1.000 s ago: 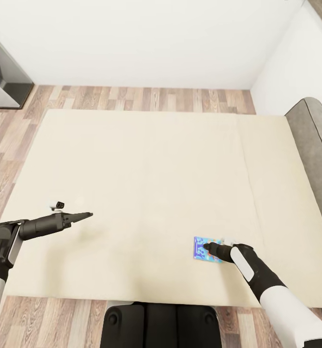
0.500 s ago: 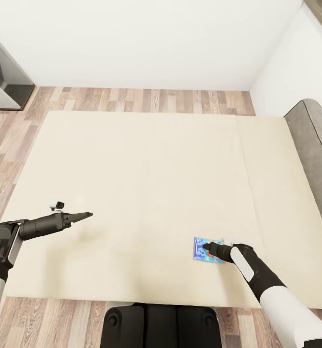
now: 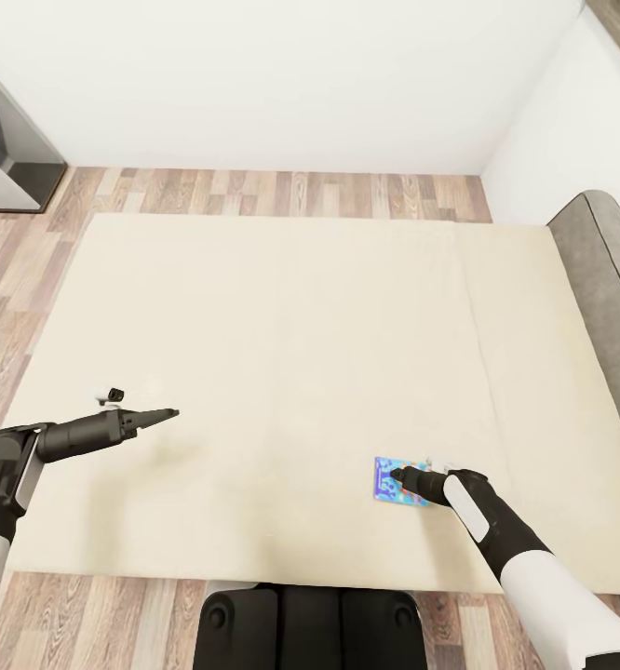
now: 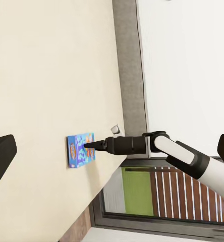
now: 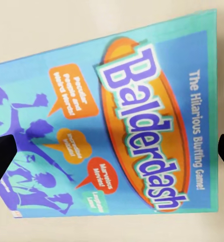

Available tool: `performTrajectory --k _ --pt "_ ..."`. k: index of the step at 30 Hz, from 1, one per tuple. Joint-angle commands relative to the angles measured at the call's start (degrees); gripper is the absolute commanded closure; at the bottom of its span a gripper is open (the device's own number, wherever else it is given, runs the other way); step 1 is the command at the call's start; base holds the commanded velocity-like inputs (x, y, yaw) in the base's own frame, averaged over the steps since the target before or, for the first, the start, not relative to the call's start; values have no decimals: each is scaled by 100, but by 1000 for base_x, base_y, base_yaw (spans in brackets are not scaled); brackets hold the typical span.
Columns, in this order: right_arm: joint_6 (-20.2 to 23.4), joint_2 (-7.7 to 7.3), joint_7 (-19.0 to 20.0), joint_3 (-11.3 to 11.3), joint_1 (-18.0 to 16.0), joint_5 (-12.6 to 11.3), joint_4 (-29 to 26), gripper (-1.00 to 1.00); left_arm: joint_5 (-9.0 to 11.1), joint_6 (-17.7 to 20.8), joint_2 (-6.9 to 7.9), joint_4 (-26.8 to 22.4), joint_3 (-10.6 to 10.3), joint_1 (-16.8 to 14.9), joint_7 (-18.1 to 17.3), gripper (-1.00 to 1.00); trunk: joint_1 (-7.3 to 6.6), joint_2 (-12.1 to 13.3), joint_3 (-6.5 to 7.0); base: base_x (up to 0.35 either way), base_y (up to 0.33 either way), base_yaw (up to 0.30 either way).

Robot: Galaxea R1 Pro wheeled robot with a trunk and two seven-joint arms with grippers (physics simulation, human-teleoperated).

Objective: Put all the toys in the child's room - the three board games (two on the bed and one on the table), the two jigsaw puzzles on the table, and the tennis ball on the table - inside the toy box on the table in the child's room.

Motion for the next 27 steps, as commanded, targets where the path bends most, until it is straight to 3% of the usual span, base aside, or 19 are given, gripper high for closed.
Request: performTrajectory --k 1,27 --pt "14 -8 -52 33 -2 -58 -10 -100 -6 61 0 -1 0 -2 -23 -100 3 -9 -6 0 1 0" --pt "14 -8 -52 33 -2 -58 -10 -100 -12 61 -3 -1 0 -2 -23 -100 3 -9 -6 0 24 0"
